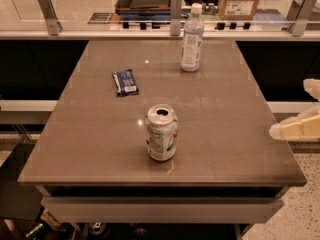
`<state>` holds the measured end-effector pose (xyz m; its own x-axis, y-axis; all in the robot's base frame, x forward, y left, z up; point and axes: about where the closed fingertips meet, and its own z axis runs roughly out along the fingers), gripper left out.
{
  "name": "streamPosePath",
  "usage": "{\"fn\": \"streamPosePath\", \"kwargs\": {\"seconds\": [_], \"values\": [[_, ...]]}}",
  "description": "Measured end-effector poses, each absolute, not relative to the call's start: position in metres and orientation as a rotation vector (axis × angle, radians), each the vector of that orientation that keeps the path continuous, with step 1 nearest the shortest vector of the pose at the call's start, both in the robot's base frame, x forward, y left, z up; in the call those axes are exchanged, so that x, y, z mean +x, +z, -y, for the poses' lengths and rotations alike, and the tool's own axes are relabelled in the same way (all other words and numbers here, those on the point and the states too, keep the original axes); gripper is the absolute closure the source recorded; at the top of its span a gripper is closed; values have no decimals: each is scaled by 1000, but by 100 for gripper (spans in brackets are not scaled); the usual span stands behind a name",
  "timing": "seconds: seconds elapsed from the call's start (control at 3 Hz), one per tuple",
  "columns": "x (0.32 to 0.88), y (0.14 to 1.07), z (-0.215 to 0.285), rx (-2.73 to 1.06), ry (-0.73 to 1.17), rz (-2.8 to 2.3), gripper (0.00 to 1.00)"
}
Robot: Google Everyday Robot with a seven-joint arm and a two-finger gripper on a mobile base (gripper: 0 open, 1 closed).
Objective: Move blue plastic bottle near 7up can
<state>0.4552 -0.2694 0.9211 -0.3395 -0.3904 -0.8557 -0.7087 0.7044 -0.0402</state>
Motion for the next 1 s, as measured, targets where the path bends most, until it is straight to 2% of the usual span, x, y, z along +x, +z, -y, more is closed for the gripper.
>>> {"fn": "streamPosePath", "kwargs": {"seconds": [1.0], "values": [[477, 906, 257, -783, 471, -1872, 0]]}}
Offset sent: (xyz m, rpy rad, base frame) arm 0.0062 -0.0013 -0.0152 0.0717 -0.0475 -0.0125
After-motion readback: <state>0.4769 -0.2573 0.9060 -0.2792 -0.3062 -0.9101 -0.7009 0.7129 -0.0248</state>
